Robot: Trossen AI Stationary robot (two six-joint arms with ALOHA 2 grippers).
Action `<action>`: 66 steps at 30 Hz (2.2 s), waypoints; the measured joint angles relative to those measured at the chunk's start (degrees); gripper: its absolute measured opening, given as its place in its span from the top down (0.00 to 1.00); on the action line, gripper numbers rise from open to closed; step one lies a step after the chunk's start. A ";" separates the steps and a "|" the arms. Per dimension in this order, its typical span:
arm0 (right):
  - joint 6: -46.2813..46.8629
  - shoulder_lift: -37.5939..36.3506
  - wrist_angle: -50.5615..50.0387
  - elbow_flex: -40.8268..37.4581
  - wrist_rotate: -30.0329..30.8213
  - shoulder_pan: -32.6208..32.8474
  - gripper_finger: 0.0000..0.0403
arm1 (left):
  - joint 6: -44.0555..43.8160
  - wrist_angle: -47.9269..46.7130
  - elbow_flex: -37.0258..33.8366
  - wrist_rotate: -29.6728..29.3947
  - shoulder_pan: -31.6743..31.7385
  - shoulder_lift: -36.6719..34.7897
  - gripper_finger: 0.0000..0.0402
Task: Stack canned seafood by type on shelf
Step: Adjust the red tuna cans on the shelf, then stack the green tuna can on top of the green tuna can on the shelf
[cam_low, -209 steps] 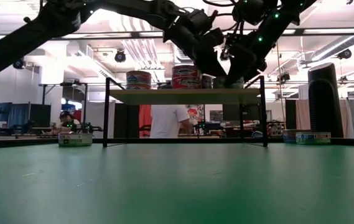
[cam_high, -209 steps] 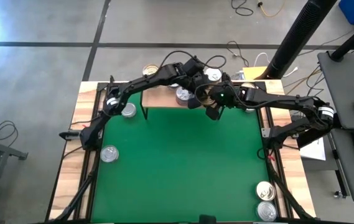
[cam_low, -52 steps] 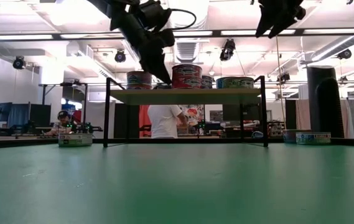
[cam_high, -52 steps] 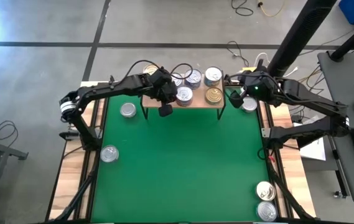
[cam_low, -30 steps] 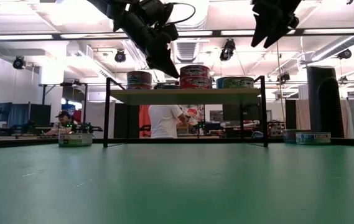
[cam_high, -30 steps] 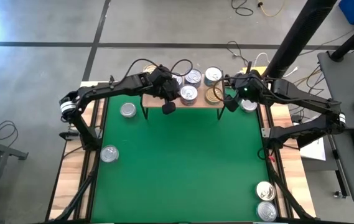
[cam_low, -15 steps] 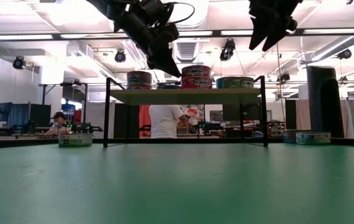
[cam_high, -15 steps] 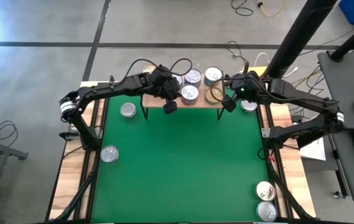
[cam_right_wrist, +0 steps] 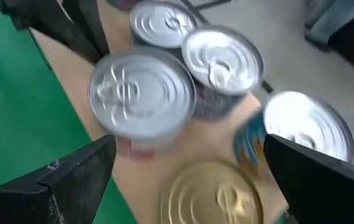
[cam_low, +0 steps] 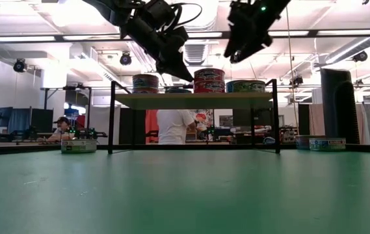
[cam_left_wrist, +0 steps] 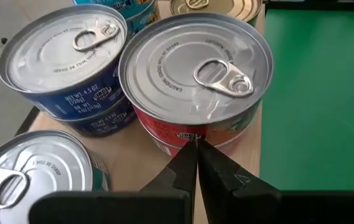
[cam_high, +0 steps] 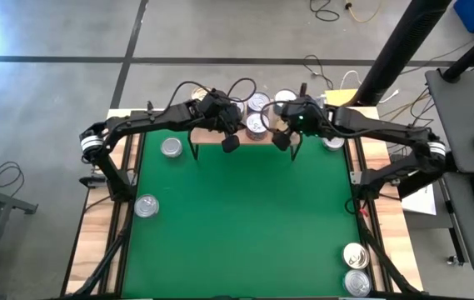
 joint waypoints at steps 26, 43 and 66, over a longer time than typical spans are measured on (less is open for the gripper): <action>-8.36 8.08 9.68 0.31 3.13 -0.13 0.01 | 2.46 3.32 -15.76 -0.60 0.43 -15.12 1.00; -14.53 3.05 18.00 1.70 2.92 4.62 0.01 | 5.86 4.13 -25.09 13.19 -2.67 -22.74 1.00; -1.96 9.52 20.63 0.89 2.56 30.11 0.01 | -27.24 -3.42 -40.04 -0.73 -28.11 -28.18 1.00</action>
